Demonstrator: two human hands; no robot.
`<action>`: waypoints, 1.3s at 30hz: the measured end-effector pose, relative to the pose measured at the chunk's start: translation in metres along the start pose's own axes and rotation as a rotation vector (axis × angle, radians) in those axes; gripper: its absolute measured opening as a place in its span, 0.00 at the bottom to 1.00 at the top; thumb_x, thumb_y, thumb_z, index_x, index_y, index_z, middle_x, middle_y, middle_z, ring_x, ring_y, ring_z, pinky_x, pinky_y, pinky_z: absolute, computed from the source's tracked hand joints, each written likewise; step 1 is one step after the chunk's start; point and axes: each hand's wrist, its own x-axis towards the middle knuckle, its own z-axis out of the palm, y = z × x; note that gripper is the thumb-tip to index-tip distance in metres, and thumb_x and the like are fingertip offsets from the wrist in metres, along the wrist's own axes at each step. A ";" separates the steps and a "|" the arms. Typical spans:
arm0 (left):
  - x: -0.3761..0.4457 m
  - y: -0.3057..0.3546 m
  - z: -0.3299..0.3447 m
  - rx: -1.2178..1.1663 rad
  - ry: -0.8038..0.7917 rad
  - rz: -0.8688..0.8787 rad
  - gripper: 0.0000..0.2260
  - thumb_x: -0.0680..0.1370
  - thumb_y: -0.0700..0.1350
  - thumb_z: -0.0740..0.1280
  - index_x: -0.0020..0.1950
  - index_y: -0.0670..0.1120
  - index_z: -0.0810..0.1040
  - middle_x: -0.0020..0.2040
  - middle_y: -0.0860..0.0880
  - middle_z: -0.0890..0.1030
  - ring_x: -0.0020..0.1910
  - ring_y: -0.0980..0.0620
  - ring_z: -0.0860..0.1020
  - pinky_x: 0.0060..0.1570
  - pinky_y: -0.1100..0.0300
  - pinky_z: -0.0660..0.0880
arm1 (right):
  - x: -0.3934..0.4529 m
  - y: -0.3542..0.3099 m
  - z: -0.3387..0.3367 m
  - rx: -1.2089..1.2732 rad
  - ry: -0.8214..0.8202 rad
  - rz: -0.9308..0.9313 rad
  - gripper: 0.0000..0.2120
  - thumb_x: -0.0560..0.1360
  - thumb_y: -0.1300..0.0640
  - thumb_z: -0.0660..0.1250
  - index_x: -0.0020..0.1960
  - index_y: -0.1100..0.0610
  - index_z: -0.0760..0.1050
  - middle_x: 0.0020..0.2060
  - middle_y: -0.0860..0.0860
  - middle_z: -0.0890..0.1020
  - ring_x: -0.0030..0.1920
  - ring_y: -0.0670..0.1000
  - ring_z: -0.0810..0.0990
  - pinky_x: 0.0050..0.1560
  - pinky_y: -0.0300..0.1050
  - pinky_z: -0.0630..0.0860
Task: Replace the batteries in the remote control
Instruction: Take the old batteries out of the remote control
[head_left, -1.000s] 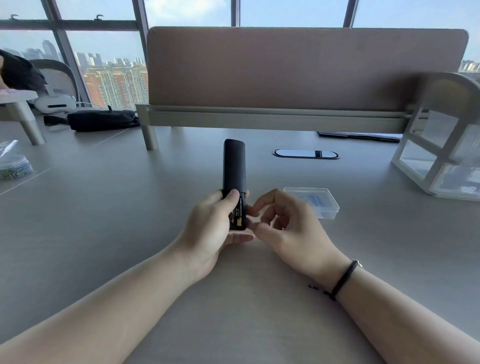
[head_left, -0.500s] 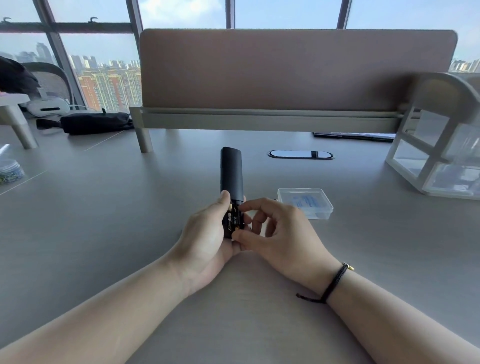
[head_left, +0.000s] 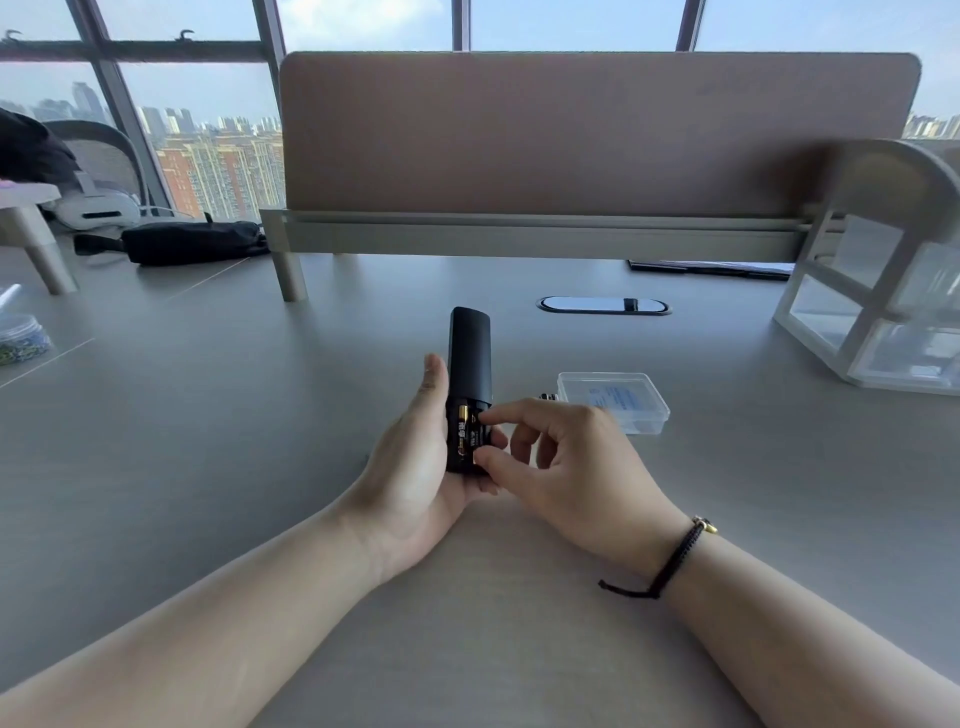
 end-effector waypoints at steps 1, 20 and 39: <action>0.000 0.000 0.000 0.009 -0.007 -0.002 0.29 0.77 0.69 0.52 0.56 0.44 0.71 0.37 0.44 0.72 0.33 0.50 0.71 0.37 0.55 0.67 | 0.000 0.000 -0.001 -0.003 0.003 -0.013 0.09 0.71 0.48 0.73 0.51 0.44 0.83 0.27 0.40 0.77 0.30 0.43 0.73 0.34 0.43 0.74; -0.006 0.002 -0.003 0.239 -0.084 -0.003 0.34 0.75 0.73 0.48 0.52 0.42 0.72 0.34 0.40 0.70 0.27 0.47 0.70 0.23 0.59 0.62 | 0.003 -0.003 -0.007 -0.040 -0.032 -0.190 0.06 0.72 0.50 0.73 0.39 0.51 0.85 0.30 0.42 0.86 0.33 0.43 0.82 0.37 0.49 0.80; -0.015 0.003 0.015 0.553 0.066 0.085 0.22 0.84 0.56 0.52 0.38 0.42 0.69 0.25 0.52 0.74 0.22 0.55 0.68 0.24 0.63 0.61 | 0.000 -0.013 -0.003 -0.205 -0.040 -0.416 0.04 0.67 0.63 0.67 0.37 0.54 0.76 0.29 0.48 0.81 0.30 0.54 0.79 0.29 0.52 0.77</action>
